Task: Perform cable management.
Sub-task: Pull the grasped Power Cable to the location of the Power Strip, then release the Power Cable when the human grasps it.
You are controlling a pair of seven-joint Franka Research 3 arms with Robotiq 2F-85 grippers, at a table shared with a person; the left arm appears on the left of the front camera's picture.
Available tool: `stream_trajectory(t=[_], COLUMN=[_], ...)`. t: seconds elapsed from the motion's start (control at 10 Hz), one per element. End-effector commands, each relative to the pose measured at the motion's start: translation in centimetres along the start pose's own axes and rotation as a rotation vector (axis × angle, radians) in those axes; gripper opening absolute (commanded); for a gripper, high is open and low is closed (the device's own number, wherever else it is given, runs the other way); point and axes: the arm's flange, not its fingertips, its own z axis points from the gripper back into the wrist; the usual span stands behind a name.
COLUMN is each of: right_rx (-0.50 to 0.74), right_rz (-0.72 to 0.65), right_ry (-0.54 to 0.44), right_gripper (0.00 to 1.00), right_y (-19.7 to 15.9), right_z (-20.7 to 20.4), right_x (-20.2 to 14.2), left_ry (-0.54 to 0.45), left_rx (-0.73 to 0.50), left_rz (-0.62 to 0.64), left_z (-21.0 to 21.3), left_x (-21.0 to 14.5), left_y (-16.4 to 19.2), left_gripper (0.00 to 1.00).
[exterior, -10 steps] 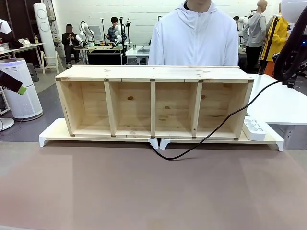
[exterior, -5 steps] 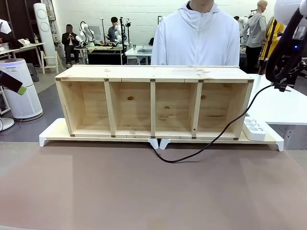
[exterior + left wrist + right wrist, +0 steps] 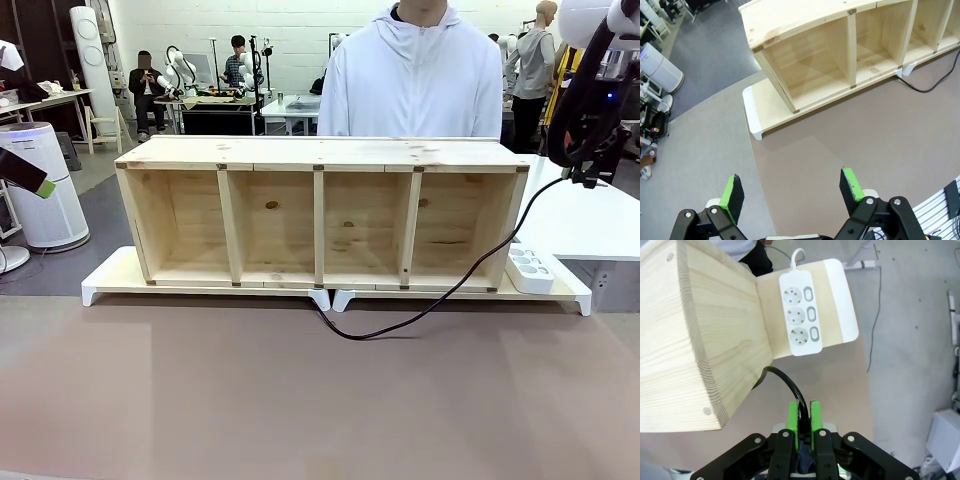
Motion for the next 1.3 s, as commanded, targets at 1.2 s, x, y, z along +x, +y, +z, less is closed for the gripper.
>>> stream_trajectory(t=[1.2], right_rx=[-0.002], right_rz=[0.007], right_ry=[-0.002], right_gripper=[0.12], right_y=[0.25], right_z=[0.26], right_x=[0.24], left_ry=[-0.004], left_rx=[0.004], left_rz=[0.000], left_z=[-0.13], left_x=[0.16], left_y=[0.02], left_gripper=[1.00])
